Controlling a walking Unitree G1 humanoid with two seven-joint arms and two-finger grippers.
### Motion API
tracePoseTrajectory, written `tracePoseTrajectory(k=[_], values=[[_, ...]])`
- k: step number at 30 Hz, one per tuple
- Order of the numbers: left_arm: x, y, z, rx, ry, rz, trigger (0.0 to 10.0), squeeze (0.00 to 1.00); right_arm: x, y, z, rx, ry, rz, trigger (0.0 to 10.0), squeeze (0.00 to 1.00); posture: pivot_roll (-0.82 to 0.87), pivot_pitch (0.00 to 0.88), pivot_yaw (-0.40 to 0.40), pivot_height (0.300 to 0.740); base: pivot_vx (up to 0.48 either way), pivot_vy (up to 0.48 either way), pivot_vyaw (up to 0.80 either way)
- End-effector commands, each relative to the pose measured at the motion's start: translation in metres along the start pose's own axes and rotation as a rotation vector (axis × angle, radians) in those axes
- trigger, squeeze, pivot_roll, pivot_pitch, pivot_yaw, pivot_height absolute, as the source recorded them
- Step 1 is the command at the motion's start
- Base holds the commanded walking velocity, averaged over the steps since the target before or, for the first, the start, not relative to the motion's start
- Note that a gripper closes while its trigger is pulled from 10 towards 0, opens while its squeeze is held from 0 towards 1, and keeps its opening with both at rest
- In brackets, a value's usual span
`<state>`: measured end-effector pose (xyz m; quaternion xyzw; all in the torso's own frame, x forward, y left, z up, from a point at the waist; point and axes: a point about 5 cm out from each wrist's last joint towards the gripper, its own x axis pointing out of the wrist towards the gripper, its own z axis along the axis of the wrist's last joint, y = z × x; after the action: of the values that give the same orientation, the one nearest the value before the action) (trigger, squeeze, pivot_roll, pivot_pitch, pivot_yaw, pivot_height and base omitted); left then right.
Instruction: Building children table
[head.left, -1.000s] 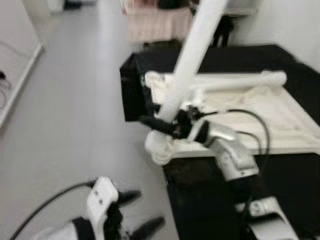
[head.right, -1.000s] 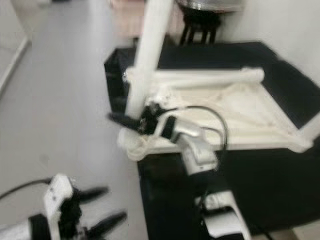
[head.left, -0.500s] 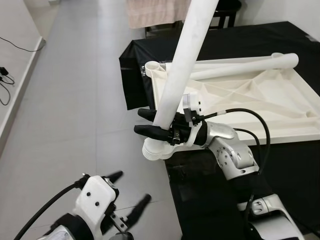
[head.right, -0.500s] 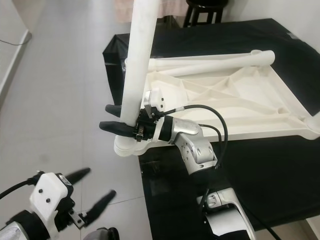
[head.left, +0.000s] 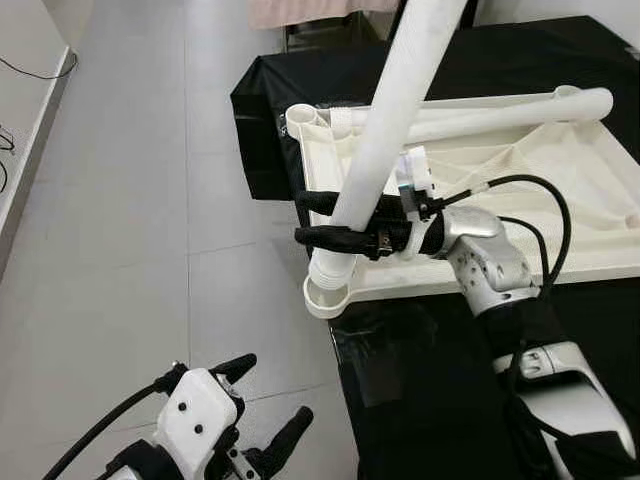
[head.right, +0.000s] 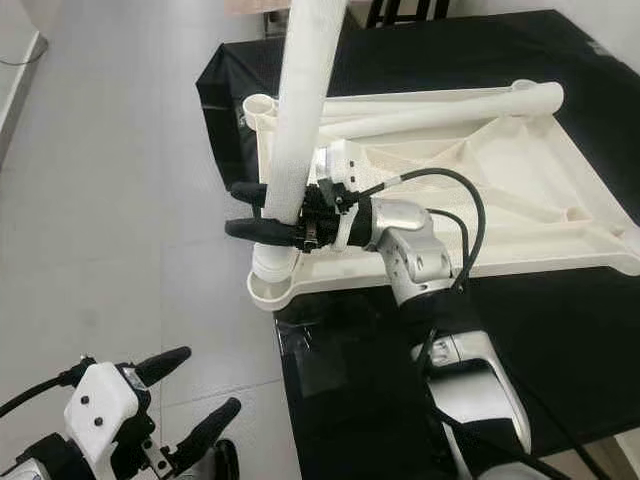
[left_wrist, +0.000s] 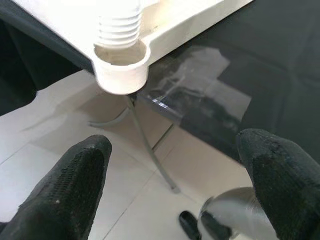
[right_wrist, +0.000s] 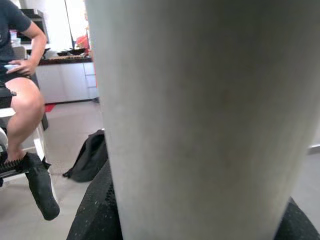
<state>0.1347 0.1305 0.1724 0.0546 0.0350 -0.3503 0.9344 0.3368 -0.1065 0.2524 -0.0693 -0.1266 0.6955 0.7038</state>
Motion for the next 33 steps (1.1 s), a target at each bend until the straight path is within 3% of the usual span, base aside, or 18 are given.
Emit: tracePoseTrajectory(k=[1,7,18,33], values=[[-0.002,-0.006,-0.002,-0.037,0.008,-0.03,10.0,0.0,-0.001,0.006,-0.015,0.051,0.069,0.043,10.0,0.0,0.11,0.34,-0.018,0.74,0.0,0.0,0.0],[0.001,-0.008,-0.002,-0.043,-0.016,-0.021,10.0,0.0,0.009,0.015,-0.012,0.055,0.076,0.193,10.0,0.0,0.11,0.347,-0.03,0.74,0.0,0.0,0.0],[0.007,-0.004,-0.001,-0.043,-0.044,-0.014,10.0,0.0,0.032,0.018,-0.013,0.014,0.095,0.304,10.0,0.0,0.09,0.335,-0.034,0.74,0.0,0.0,0.0],[0.012,-0.007,0.001,-0.061,-0.064,-0.088,10.0,0.0,0.026,0.015,-0.009,0.068,0.256,0.441,10.0,0.0,0.09,0.315,-0.045,0.74,0.0,0.0,0.0]])
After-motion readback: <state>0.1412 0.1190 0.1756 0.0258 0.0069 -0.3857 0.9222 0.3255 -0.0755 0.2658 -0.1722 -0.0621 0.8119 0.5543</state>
